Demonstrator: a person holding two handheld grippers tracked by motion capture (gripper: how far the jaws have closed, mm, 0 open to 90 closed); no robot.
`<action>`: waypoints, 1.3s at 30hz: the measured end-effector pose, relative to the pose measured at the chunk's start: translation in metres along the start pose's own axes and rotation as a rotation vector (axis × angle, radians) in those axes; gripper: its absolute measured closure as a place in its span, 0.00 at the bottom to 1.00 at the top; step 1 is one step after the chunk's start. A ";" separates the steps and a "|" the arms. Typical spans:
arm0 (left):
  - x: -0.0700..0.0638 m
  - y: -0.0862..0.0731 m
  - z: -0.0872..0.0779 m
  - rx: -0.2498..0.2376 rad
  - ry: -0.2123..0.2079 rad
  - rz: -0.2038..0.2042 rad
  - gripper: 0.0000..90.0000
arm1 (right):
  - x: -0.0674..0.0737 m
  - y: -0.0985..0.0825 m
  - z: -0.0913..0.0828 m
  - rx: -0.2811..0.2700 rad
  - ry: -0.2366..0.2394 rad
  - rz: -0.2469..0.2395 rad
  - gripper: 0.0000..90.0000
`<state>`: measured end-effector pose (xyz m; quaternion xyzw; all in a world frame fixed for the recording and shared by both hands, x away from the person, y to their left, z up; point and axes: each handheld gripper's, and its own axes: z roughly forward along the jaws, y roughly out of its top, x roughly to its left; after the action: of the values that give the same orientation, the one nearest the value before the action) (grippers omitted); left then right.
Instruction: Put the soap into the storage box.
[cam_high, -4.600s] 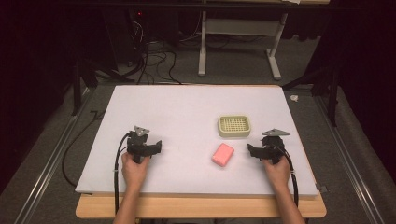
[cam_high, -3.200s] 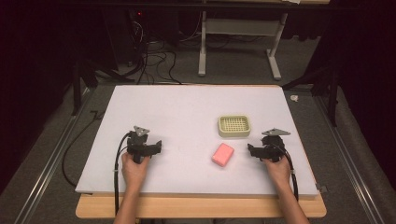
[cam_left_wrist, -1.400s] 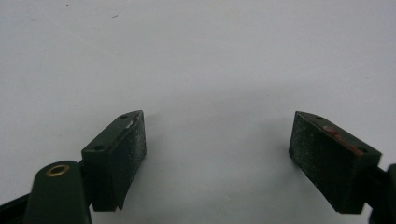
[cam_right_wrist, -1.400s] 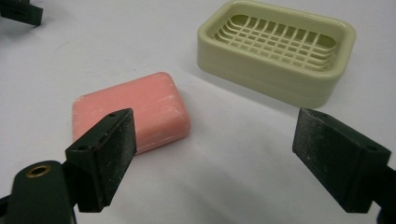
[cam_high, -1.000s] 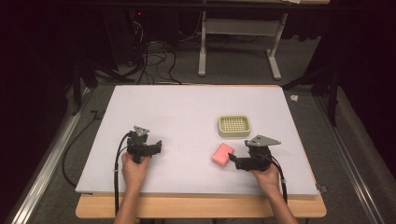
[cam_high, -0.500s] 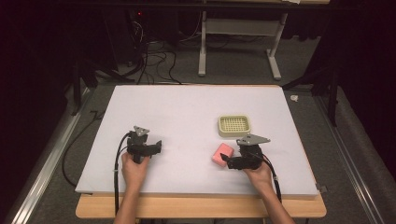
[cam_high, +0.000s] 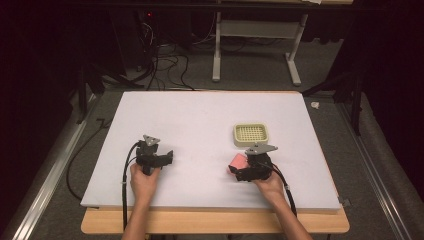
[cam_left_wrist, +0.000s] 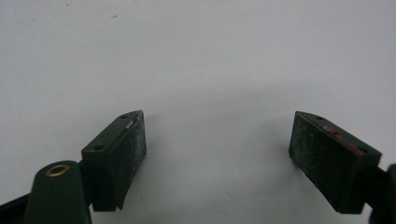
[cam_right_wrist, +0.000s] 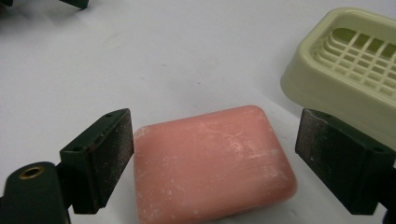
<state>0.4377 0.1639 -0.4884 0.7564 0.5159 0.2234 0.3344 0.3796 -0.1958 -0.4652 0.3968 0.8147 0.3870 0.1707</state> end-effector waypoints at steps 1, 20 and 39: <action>0.000 0.000 0.000 0.000 0.000 0.000 0.22 | 0.000 0.000 0.001 0.007 0.004 -0.003 0.14; 0.000 0.000 0.000 0.000 0.000 0.000 0.22 | 0.000 -0.008 0.019 0.079 0.006 0.022 0.13; 0.000 0.000 0.000 0.000 0.000 0.000 0.22 | 0.006 -0.008 0.022 0.097 -0.031 -0.025 0.15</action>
<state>0.4376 0.1639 -0.4884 0.7564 0.5158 0.2235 0.3344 0.3844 -0.1835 -0.4849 0.4006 0.8345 0.3386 0.1686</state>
